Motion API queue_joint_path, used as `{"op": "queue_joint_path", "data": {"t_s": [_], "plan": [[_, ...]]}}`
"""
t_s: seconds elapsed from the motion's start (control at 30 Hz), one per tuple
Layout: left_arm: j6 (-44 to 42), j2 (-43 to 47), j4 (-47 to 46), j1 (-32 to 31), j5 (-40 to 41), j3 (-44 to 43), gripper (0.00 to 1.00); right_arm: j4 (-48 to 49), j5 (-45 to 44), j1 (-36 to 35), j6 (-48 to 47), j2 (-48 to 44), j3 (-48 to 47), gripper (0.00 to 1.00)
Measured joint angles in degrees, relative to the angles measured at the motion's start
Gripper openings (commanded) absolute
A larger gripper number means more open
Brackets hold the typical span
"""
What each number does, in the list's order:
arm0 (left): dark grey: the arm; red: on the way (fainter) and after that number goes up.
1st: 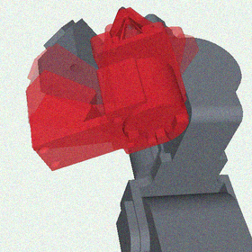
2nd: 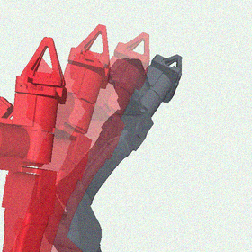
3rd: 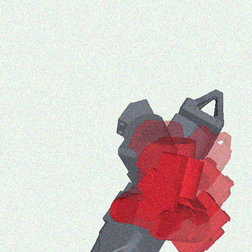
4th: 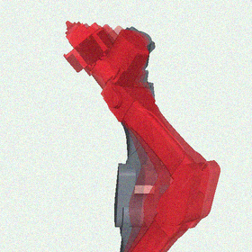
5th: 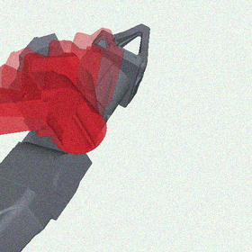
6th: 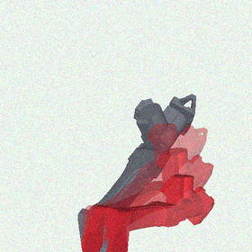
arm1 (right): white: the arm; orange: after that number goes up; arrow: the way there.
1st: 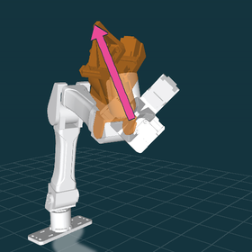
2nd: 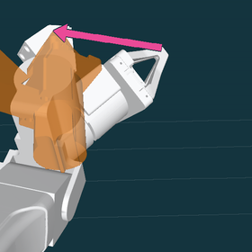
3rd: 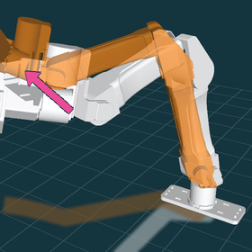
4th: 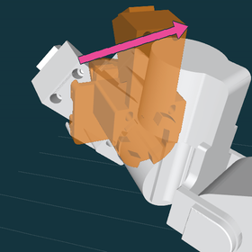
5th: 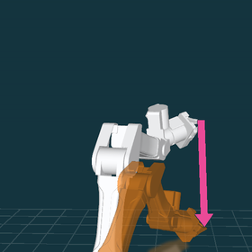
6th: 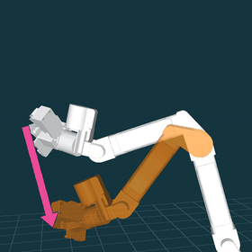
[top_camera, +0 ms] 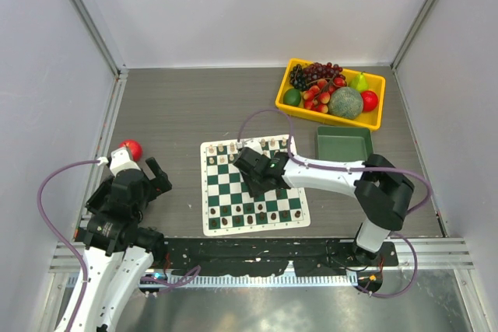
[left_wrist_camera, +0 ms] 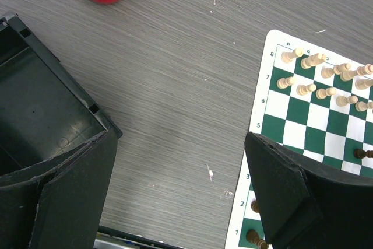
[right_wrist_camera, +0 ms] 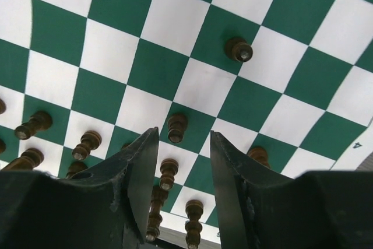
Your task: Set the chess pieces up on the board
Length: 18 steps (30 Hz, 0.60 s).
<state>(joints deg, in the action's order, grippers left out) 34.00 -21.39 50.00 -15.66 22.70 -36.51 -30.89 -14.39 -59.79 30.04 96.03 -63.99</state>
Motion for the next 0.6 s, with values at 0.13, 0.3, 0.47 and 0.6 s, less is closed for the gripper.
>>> {"op": "queue_joint_path", "data": {"t_s": [0.13,0.3,0.47,0.6], "plan": [[0.0,0.0,0.0,0.0,0.0,0.0,0.99,0.1,0.9,0.0,-0.2,3.3,-0.2,0.42],[0.0,0.0,0.0,0.0,0.0,0.0,0.99,0.2,1.2,0.0,-0.5,4.3,-0.2,0.37],[0.0,0.0,0.0,0.0,0.0,0.0,0.99,0.9,1.7,0.1,-1.0,4.3,-0.2,0.29],[0.0,0.0,0.0,0.0,0.0,0.0,0.99,1.4,2.6,0.2,-1.4,4.3,-0.2,0.19]]}}
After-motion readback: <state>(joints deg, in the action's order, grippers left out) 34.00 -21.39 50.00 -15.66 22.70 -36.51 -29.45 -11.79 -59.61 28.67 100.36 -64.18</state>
